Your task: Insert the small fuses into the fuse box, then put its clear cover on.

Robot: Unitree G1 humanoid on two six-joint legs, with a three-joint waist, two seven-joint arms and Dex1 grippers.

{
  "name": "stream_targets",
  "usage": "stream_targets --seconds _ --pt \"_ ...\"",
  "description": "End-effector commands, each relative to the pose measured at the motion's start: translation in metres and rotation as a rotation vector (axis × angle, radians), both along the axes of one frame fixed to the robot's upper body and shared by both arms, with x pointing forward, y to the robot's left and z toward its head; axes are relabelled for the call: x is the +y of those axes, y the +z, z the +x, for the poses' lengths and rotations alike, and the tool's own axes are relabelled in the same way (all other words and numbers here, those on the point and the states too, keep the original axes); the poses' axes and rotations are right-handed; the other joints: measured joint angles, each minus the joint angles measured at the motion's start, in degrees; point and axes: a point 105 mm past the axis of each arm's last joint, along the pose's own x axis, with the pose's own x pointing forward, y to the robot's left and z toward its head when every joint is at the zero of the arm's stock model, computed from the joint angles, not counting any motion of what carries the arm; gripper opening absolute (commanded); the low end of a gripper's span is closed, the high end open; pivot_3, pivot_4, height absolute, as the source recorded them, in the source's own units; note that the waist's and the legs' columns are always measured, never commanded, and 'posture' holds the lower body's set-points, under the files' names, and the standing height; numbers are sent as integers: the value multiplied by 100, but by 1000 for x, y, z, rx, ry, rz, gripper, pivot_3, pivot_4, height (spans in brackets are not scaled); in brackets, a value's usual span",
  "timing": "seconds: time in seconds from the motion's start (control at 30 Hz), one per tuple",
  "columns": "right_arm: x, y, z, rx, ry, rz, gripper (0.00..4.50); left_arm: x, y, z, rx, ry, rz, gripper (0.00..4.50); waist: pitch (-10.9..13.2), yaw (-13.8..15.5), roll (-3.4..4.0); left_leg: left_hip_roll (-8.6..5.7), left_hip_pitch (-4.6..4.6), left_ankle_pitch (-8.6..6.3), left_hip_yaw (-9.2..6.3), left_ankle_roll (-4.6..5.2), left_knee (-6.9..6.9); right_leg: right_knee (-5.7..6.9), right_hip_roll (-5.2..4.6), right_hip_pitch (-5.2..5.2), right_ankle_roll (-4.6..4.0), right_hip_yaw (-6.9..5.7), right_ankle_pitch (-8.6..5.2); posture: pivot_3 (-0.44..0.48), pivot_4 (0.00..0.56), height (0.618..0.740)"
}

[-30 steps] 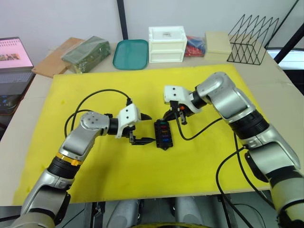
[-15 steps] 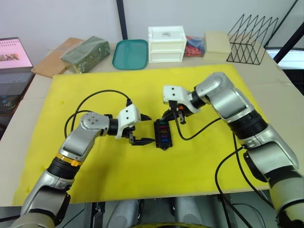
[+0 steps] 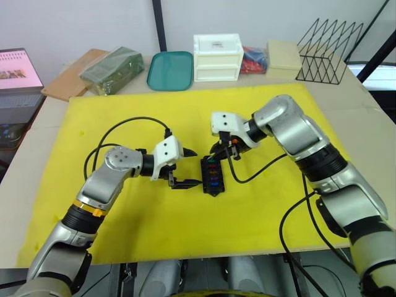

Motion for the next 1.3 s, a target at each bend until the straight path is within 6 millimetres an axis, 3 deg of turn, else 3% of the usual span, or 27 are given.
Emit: stream_targets --seconds 0.03,0.33,0.43,0.47,0.9,1.03,1.2,1.3 --pt "3 13 -3 -27 24 32 1049 -1 11 -1 -46 -8 -22 4500 0 0 0 0 0 0 0 0 0 0 0 0 0 0 0 0 150 740" --pt "1 10 -5 -14 24 29 1049 0 10 0 -50 -7 -23 4500 0 0 0 0 0 0 0 0 0 0 0 0 0 0 0 0 150 740" --pt "1 11 -5 -16 26 33 456 0 10 0 -51 -6 -22 4500 0 1 0 0 0 0 0 0 0 0 0 0 0 0 0 0 150 740" --pt "1 11 -5 -17 27 34 67 0 10 0 -52 -6 -22 4500 0 1 0 0 0 0 0 0 0 0 0 0 0 0 0 0 150 740" --pt "1 21 -5 -96 63 -8 67 -1 10 1 -60 -8 -23 4500 0 4 0 0 0 0 0 0 0 0 0 0 0 0 0 0 150 740" --pt "4 35 -7 -95 52 35 67 -1 10 1 -61 -10 -22 4500 0 -2 0 0 -1 0 0 0 0 0 0 -1 0 0 0 0 150 740" --pt "7 49 -20 -78 56 92 67 0 10 3 -63 -4 -22 4500 0 12 0 0 -3 0 0 0 0 0 0 -2 0 0 0 0 150 740" --pt "3 43 -31 -52 83 21 67 1 14 5 -70 1 -30 4500 0 18 0 0 -3 0 0 0 0 0 -1 -2 0 0 0 0 150 740"
